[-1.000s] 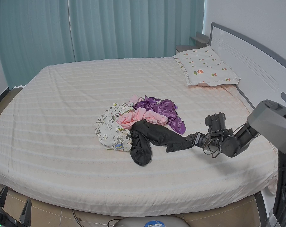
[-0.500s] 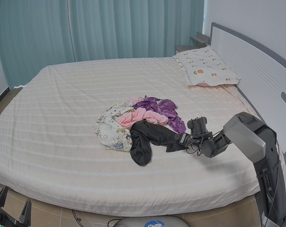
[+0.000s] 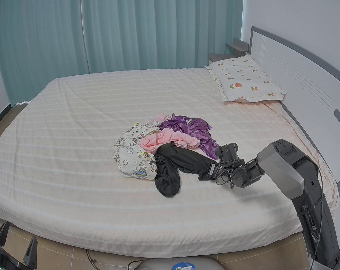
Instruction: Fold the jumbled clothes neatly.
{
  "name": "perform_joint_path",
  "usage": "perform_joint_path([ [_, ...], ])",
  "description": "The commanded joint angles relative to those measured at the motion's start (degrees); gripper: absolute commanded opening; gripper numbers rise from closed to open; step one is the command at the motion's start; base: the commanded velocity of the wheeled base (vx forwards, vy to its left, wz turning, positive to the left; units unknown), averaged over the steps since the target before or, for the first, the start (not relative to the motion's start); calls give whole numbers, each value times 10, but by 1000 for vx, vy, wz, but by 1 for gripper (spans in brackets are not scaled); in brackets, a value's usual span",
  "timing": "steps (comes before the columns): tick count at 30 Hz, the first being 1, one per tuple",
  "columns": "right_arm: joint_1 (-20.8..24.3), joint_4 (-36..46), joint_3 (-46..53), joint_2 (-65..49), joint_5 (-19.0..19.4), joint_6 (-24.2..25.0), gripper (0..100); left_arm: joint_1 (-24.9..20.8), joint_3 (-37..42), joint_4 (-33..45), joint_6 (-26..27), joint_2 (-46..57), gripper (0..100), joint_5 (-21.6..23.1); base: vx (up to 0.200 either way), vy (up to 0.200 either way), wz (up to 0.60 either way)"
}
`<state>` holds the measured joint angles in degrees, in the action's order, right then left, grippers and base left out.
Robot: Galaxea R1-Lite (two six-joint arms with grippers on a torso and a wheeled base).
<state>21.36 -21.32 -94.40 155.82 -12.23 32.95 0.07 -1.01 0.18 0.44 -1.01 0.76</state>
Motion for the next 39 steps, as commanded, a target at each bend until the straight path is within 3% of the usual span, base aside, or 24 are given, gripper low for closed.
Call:
perform_joint_path([
  [1, -1, -8, 72, -50, 7, 11, 0, 0, 9, 1, -1, 5, 100, -1, 0, 0, 0],
  [7, -5, -106, 250, -180, 20, 89, 0, 0, 9, -7, -4, 5, 100, 2, 0, 0, 0],
  [8, -4, -121, 281, -199, 29, 99, 0, 0, -7, -21, -17, 3, 100, 3, 0, 0, 0],
  [10, -3, -155, 354, -237, 49, 119, 0, -8, -116, -63, -87, -31, 100, 16, 0, 0, 0],
  [12, 0, -198, 411, -261, 56, 139, 0, -15, -163, -55, -104, -112, 100, 52, 0, 0, 0],
  [14, 6, -256, 466, -276, 56, 162, 0, -14, -160, -48, -49, -202, 100, 100, 0, 0, 0],
  [17, 5, -315, 512, -285, 58, 171, 0, -18, -150, -52, 4, -313, 100, 115, 0, 0, 0],
  [18, 3, -339, 527, -285, 58, 171, 0, -27, -157, -62, 28, -404, 100, 115, 0, 0, 0],
  [20, 3, -351, 534, -286, 58, 171, 0, -49, -168, -99, 32, -488, 100, 115, 0, 0, 0],
  [21, 4, -351, 534, -286, 58, 171, 0, -82, -174, -174, 16, -595, 100, 111, 0, 0, 0],
  [23, 5, -350, 530, -284, 58, 171, 0, -98, -174, -223, 0, -653, 100, 107, 0, 0, 0],
  [24, 7, -351, 525, -283, 58, 170, 0, -148, -174, -328, -36, -777, 100, 74, 0, 0, 0],
  [30, 12, -355, 518, -279, 58, 170, 0, -277, -263, -500, -135, -1096, 100, -98, 0, 0, 0],
  [32, 12, -355, 519, -279, 57, 170, 0, -290, -307, -504, -145, -1155, 100, -121, 0, 0, 0],
  [39, 4, -356, 519, -275, 57, 170, 0, -308, -435, -436, -179, -1261, 100, -117, 0, 0, 0],
])
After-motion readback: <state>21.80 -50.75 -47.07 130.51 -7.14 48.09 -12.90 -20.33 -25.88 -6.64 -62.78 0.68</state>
